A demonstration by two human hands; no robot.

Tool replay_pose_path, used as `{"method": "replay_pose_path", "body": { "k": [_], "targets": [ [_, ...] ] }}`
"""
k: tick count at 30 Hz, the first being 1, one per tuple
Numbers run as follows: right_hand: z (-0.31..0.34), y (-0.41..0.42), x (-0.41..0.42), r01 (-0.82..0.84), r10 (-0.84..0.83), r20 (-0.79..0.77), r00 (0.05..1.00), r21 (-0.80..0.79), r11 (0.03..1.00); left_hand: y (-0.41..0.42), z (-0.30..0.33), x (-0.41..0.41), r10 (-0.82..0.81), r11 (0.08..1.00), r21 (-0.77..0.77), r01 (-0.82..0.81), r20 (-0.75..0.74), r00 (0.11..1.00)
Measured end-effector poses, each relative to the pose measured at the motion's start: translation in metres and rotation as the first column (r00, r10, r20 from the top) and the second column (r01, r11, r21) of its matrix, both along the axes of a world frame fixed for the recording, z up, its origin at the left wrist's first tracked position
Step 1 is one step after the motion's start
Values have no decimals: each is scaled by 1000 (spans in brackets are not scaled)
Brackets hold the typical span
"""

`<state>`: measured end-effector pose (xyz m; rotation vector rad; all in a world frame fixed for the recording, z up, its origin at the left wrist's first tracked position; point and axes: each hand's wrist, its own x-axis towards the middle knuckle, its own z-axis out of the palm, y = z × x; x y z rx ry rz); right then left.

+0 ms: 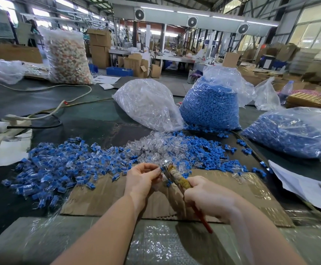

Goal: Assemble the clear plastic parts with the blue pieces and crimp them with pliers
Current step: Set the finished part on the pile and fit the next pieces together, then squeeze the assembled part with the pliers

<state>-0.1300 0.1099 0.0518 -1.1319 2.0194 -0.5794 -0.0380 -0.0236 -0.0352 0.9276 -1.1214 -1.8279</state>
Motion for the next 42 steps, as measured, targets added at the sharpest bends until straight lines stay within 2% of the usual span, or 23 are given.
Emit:
{"method": "replay_pose_path", "body": {
  "k": [14, 21, 25, 28, 30, 32, 33, 35, 37, 39, 42],
  "targets": [
    [4, -1, 3, -30, 31, -16, 999, 26, 999, 2, 1, 3, 2, 998, -67, 3, 77, 997],
    [-4, -7, 4, -93, 93, -167, 982, 4, 996, 2, 0, 4, -3, 998, -59, 7, 77, 997],
    [-14, -8, 5, -93, 88, -186, 979, -19, 995, 3, 1, 4, -1, 997, -76, 8, 95, 996],
    [-19, -6, 5, -52, 39, -112, 993, -115, 992, 3, 2, 3, 23, 999, -41, -20, 71, 997],
    [-22, -3, 3, 37, -31, 29, 999, -205, 978, 4, 3, 3, 32, 999, -22, -31, 42, 999],
    [-27, -1, -2, 145, -124, 96, 988, -253, 957, 5, 4, 4, 21, 1000, -19, -20, 27, 999],
    [-30, -2, -6, 177, -167, 57, 984, -276, 945, 6, 5, 4, 14, 1000, -21, -14, 20, 1000],
    [-40, -5, -18, 208, -266, -166, 950, -299, 931, 7, 6, 6, 26, 999, -21, -26, 9, 1000],
    [-48, -4, -32, 252, -350, -388, 853, -281, 926, 7, 8, 9, 77, 995, -69, -74, 38, 996],
    [-54, -2, -44, 286, -377, -512, 771, -251, 925, 0, 12, 14, 177, 954, -277, -118, 199, 964],
    [-64, 1, -54, 314, -365, -622, 692, -196, 929, -22, 20, 34, 384, 796, -601, -63, 422, 821]
  ]
}}
